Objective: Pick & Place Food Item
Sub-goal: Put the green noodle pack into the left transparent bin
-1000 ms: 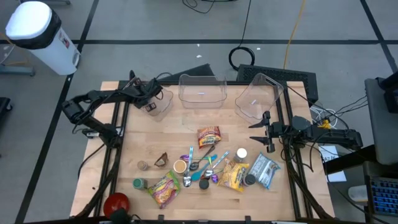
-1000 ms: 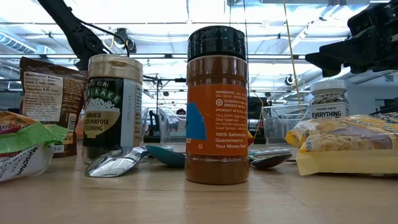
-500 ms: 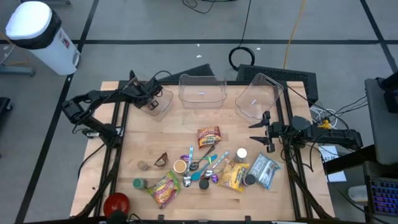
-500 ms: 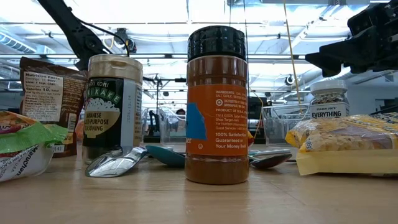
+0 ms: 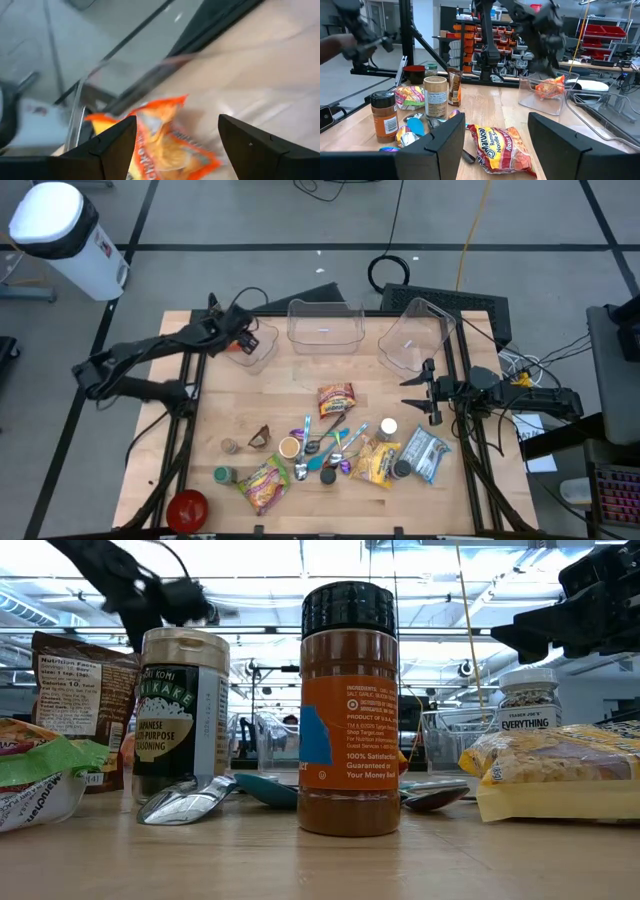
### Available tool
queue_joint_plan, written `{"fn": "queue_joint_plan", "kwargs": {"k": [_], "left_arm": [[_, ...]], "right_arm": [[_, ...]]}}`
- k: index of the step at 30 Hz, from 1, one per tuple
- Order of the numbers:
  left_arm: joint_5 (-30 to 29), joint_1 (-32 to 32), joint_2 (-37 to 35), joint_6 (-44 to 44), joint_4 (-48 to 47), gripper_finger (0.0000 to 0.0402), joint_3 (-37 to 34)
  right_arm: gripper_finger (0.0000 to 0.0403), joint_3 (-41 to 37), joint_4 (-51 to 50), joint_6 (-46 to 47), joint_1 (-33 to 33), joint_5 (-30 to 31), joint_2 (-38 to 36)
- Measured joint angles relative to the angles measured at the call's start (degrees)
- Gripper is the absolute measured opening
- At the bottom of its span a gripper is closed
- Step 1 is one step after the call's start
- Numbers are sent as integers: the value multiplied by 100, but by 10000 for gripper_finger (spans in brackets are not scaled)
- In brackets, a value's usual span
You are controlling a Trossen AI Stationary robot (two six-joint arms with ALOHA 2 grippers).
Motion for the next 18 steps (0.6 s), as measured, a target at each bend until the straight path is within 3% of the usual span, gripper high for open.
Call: {"fn": "queue_joint_plan", "kwargs": {"k": [4, 8, 12, 18], "left_arm": [[848, -306, -727, -205, 85, 282, 0], [2302, -651, -1202, -594, 488, 276, 0], [3613, -1099, -1319, -681, 891, 274, 2], [5096, -2018, -1310, -751, 735, 273, 1]], "right_arm": [[210, 0, 0, 0, -1, 0, 0], [210, -1, 0, 0, -2, 0, -2], [210, 0, 0, -2, 0, 0, 0], [210, 0, 0, 0, 0, 0, -1]]}}
